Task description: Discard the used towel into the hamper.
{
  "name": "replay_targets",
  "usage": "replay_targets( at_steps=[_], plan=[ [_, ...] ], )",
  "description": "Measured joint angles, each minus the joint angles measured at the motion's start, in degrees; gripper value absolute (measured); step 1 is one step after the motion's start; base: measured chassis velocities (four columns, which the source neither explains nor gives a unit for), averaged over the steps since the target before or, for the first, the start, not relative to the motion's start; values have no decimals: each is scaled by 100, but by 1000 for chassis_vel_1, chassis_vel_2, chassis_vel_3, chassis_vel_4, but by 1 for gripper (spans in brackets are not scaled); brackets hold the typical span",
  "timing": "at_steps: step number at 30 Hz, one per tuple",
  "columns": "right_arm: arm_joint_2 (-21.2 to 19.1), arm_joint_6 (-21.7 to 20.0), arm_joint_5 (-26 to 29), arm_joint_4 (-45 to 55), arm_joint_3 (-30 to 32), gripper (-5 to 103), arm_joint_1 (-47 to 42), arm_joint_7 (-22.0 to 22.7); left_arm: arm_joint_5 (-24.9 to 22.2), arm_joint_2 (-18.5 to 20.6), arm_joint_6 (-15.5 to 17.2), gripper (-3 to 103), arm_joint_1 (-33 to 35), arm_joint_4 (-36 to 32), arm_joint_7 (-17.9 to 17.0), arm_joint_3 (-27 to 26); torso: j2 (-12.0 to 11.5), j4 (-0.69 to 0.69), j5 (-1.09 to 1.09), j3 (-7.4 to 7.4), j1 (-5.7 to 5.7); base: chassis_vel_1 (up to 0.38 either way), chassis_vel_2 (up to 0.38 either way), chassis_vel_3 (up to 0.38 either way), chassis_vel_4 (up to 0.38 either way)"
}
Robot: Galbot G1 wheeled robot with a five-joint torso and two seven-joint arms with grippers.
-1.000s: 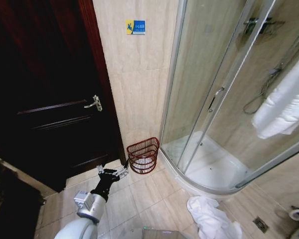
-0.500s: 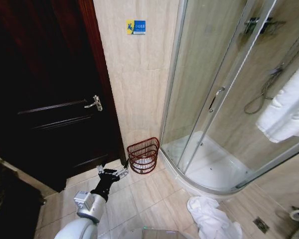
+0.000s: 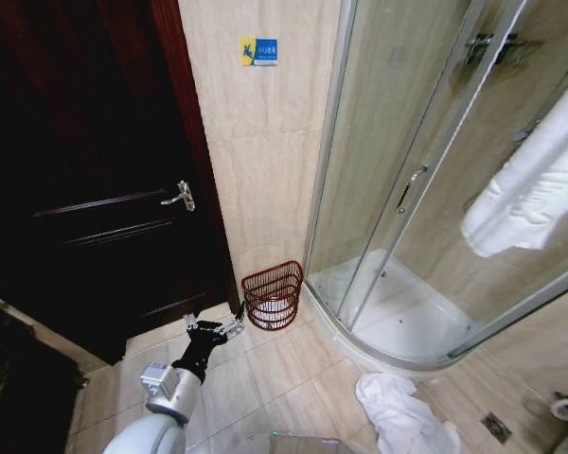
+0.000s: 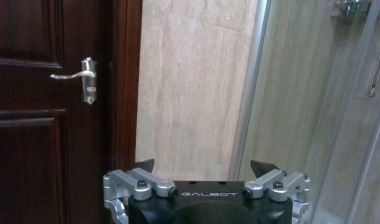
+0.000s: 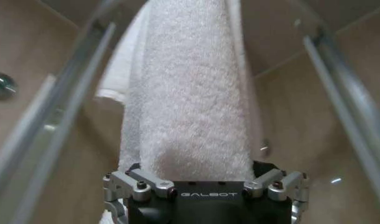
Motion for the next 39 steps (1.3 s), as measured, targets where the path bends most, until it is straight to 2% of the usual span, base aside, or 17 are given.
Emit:
replay_targets(
  at_steps=[3, 6, 9, 12, 14, 21, 23, 30, 31, 36, 39],
  plan=[
    [-50, 65, -130, -252, -10, 100, 97, 16, 0, 0, 0, 100, 0, 0, 0, 0, 0, 0, 2, 0, 0, 0, 0, 0, 0],
    [-135, 33, 6, -390, -44, 100, 159, -21, 0, 0, 0, 100, 0, 0, 0, 0, 0, -1, 1, 0, 0, 0, 0, 0, 0],
    [-369, -210, 787, -466, -165, 100, 210, -214, 0, 0, 0, 100, 0, 0, 0, 0, 0, -1, 0, 0, 0, 0, 0, 0, 0],
    [-440, -293, 1068, -441, -257, 103, 240, -346, 0, 0, 0, 100, 0, 0, 0, 0, 0, -1, -1, 0, 0, 0, 0, 0, 0],
    [-456, -337, 1161, -402, -291, 100, 242, -429, 0, 0, 0, 100, 0, 0, 0, 0, 0, -1, -1, 0, 0, 0, 0, 0, 0],
    [-418, -382, 1187, -89, -160, 77, -17, -530, 0, 0, 0, 100, 0, 0, 0, 0, 0, 1, -1, 0, 0, 0, 0, 0, 0],
    [-418, -368, 1160, -51, -119, 77, -73, -530, 0, 0, 0, 100, 0, 0, 0, 0, 0, 0, -1, 0, 0, 0, 0, 0, 0],
    [-442, -244, 1099, 206, 81, 53, -292, -520, 0, 0, 0, 100, 0, 0, 0, 0, 0, 0, 0, 0, 0, 0, 0, 0, 0],
    [-442, -244, 1099, 206, 81, 53, -292, -520, 0, 0, 0, 100, 0, 0, 0, 0, 0, 0, 0, 0, 0, 0, 0, 0, 0],
    [-488, -145, 1100, 337, 145, 37, -371, -519, 0, 0, 0, 100, 0, 0, 0, 0, 0, 0, 0, 0, 0, 0, 0, 0, 0],
    [-490, -80, 1124, 403, 175, 33, -420, -516, 0, 0, 0, 100, 0, 0, 0, 0, 0, 0, 0, 0, 0, 0, 0, 0, 0]
  ],
)
